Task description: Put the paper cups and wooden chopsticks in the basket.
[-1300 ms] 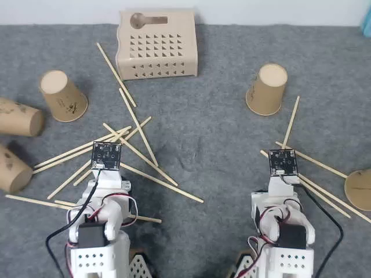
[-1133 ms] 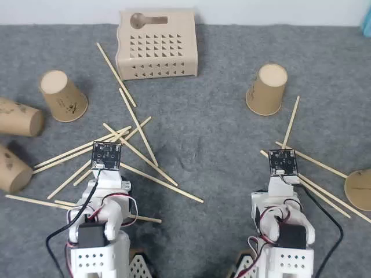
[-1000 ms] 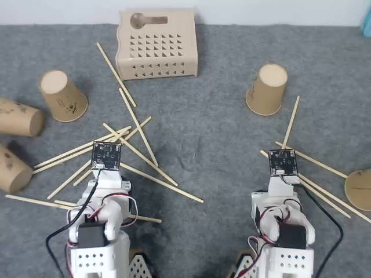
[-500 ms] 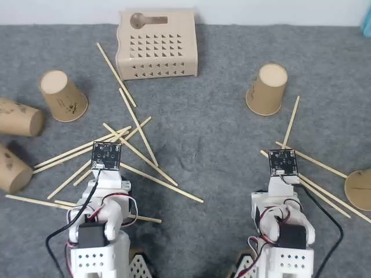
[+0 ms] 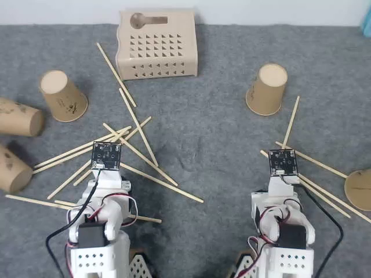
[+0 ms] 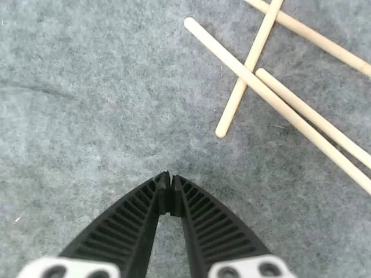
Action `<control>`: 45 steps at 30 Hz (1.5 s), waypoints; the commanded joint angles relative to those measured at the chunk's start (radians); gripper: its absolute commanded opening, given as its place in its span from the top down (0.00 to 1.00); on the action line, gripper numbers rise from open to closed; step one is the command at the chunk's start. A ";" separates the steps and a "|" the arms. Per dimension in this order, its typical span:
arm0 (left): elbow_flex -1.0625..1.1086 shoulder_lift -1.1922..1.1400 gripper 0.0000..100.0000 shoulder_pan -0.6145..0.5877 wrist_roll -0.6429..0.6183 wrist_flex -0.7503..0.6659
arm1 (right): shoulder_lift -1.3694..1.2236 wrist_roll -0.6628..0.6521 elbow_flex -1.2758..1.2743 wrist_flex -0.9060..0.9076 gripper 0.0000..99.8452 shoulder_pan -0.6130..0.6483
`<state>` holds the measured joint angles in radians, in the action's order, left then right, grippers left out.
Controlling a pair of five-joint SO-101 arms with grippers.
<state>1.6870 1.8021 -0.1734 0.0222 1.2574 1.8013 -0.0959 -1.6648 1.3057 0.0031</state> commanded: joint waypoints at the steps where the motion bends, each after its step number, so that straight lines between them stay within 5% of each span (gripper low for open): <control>1: -0.002 0.017 0.99 -0.006 0.002 0.003 | 0.012 0.005 -0.018 0.005 0.99 0.001; 28: -0.002 0.017 0.99 0.000 0.005 -0.003 | 0.013 0.003 0.002 0.007 0.99 0.024; 34: -0.015 0.017 0.98 -0.008 0.002 -0.135 | 0.013 0.003 0.167 0.012 0.99 0.015; 45: -0.202 0.017 0.98 -0.008 0.009 -0.152 | 0.013 0.002 0.140 -0.157 0.99 0.024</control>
<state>1.5566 1.8021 -0.1765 0.0222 1.1423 1.8013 -0.0959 -1.5221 1.2121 0.0169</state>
